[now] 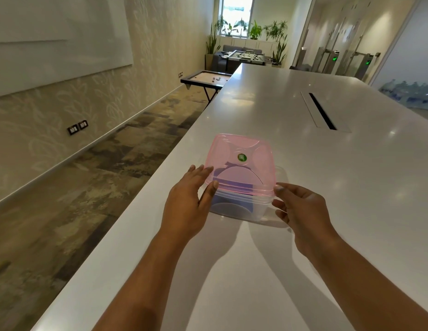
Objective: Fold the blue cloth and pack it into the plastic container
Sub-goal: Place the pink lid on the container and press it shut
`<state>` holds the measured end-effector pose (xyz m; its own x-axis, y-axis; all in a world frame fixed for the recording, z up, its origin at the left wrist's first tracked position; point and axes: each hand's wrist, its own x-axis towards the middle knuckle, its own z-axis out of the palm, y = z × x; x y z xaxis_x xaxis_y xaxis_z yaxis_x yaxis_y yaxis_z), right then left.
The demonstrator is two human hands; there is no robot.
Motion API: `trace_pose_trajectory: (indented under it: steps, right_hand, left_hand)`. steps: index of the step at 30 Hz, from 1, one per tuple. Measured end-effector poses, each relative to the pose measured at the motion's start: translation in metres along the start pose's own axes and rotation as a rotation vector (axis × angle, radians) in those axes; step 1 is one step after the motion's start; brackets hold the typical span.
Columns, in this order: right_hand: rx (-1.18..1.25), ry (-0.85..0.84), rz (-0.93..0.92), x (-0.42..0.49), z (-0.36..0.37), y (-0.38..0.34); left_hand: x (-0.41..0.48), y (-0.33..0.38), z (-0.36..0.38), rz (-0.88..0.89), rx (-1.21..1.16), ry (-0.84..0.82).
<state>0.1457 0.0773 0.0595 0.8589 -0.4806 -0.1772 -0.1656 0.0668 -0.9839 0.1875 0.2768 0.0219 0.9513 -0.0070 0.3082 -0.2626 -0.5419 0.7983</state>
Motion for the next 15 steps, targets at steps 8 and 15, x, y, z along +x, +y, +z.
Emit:
trace_pose_trajectory:
  steps: [8,15]
  right_hand:
    - [0.041,-0.017,0.026,0.0044,-0.0012,0.0010]
    - [-0.004,-0.045,0.034,0.0042,-0.0015,-0.0004]
  left_hand:
    - [-0.0002,0.0001,-0.0015,0.011,0.020,0.096]
    - [0.0003,-0.0017,0.0012,0.033,0.015,0.106]
